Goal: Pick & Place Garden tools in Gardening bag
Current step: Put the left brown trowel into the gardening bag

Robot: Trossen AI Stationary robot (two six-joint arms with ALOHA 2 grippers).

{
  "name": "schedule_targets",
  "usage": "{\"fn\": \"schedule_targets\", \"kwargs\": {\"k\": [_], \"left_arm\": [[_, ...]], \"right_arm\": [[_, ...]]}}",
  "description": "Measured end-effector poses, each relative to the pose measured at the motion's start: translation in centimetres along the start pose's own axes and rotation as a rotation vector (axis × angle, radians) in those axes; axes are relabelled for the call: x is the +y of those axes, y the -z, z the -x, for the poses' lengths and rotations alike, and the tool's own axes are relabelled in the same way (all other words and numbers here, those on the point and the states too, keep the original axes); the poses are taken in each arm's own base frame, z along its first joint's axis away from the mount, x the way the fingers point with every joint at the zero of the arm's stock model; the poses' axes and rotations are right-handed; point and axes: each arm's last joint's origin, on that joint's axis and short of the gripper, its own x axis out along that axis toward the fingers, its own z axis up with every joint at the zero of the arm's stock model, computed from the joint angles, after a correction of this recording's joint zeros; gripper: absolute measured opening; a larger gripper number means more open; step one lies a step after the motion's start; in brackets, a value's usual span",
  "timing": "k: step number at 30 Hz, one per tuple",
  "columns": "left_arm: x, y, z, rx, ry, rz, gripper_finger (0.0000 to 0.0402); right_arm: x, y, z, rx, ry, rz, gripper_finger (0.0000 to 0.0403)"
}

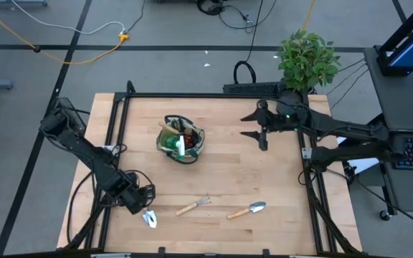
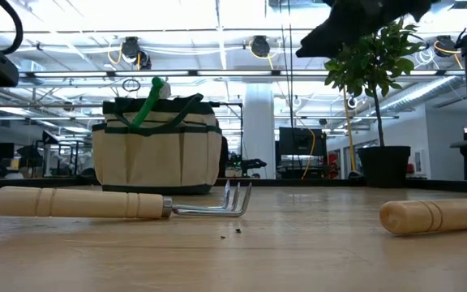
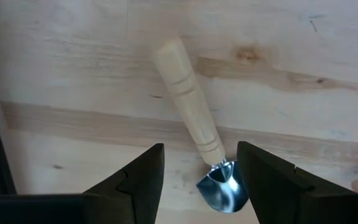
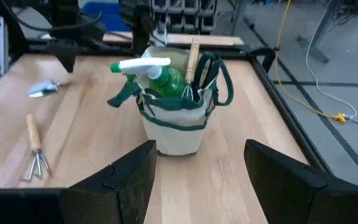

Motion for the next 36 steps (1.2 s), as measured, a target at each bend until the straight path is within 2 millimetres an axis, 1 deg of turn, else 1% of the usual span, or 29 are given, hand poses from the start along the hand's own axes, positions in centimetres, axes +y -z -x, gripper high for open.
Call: {"fn": "schedule_targets", "kwargs": {"k": [8,13,16,22,26,29,35,36], "left_arm": [[0.2,-0.8,0.0,-0.069,-0.042,0.020,0.0209],[0.0,-1.3,0.0,-0.101,-0.032,0.031,0.0209],[0.1,-1.8,-0.7,-0.092,-0.032,0.040,0.0209],[0.2,-2.5,-2.9,-0.017,0.025,0.045,0.0209],[0.4,-3.2,-3.7,0.007,0.036,0.060,0.0206],[0.6,-3.5,-3.9,-0.003,0.028,0.061,0.0180],[0.8,-3.7,-4.0,-0.029,0.022,0.045,0.0073],[0.8,-3.8,-4.0,-0.035,0.022,0.044,0.0068]], "right_arm": [[0.7,3.1,0.7,-0.105,0.008,0.012,0.0238],[1.2,4.9,0.7,-0.083,-0.007,0.011,0.0238],[1.5,5.7,0.6,-0.066,-0.022,0.012,0.0238],[1.7,6.2,0.4,-0.051,-0.028,0.011,0.0238],[1.7,6.2,0.4,-0.053,-0.022,0.011,0.0238],[1.6,6.2,0.4,-0.047,0.008,0.010,0.0238],[1.4,6.1,0.4,-0.050,0.079,-0.025,0.0238],[1.4,6.0,0.4,-0.058,0.081,-0.036,0.0238]]}}
